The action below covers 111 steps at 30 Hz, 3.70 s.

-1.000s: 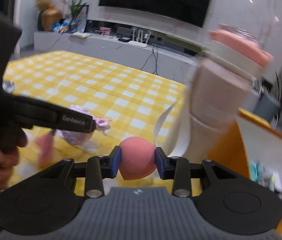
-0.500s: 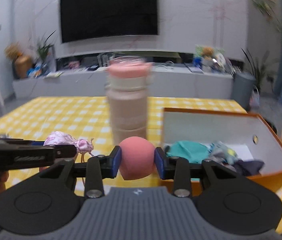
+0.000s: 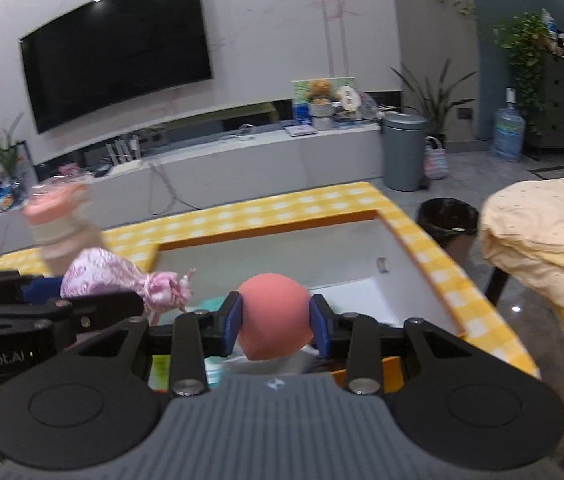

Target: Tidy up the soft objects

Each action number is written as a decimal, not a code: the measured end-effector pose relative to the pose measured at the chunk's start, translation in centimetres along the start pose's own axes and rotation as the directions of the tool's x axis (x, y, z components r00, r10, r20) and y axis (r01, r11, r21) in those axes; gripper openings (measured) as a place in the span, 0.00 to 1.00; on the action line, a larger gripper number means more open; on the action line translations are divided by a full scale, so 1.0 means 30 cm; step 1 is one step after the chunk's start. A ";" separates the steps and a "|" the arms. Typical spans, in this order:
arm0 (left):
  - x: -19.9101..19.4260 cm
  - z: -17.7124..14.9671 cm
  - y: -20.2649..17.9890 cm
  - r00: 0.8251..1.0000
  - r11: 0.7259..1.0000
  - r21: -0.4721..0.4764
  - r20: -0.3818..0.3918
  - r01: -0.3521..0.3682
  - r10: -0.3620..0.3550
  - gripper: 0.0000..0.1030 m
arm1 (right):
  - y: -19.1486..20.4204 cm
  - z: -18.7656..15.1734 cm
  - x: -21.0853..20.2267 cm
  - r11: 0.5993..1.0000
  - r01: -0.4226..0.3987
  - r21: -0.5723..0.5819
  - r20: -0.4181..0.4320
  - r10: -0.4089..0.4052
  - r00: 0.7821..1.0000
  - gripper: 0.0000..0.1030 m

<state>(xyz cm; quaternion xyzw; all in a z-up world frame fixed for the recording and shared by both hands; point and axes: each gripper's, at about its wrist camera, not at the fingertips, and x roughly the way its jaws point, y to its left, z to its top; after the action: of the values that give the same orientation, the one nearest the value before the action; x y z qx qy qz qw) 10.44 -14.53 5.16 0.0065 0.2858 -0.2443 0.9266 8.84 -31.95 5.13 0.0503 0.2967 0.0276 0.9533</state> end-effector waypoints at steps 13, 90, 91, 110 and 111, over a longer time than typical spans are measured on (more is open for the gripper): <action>0.336 0.030 -0.069 0.988 0.992 0.117 -0.135 -0.053 0.068 0.46 | -0.127 0.032 0.247 0.985 0.105 -0.137 -0.087 -0.118 0.989 0.37; -0.478 -0.263 0.068 0.908 0.901 -0.112 -0.031 -0.419 0.418 0.86 | 0.390 -0.249 -0.384 0.996 0.046 -0.071 -0.059 -0.050 0.997 0.88; -0.485 -0.269 0.066 0.908 0.901 -0.115 -0.033 -0.418 0.417 0.86 | 0.393 -0.247 -0.385 0.996 0.046 -0.072 -0.057 -0.050 0.997 0.88; -0.489 -0.286 0.065 0.907 0.900 -0.113 -0.059 -0.422 0.418 0.86 | 0.422 -0.247 -0.362 0.994 0.012 -0.109 -0.064 -0.019 0.998 0.91; -0.488 -0.285 0.065 0.907 0.900 -0.115 -0.061 -0.420 0.416 0.86 | 0.422 -0.247 -0.362 0.994 0.012 -0.110 -0.063 -0.019 0.998 0.91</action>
<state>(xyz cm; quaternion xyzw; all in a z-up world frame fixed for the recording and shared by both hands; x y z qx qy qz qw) -3.68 -4.93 5.57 0.0137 0.3088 -0.0214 0.9508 -4.60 -19.67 6.60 -0.0055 0.3255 0.0379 0.9448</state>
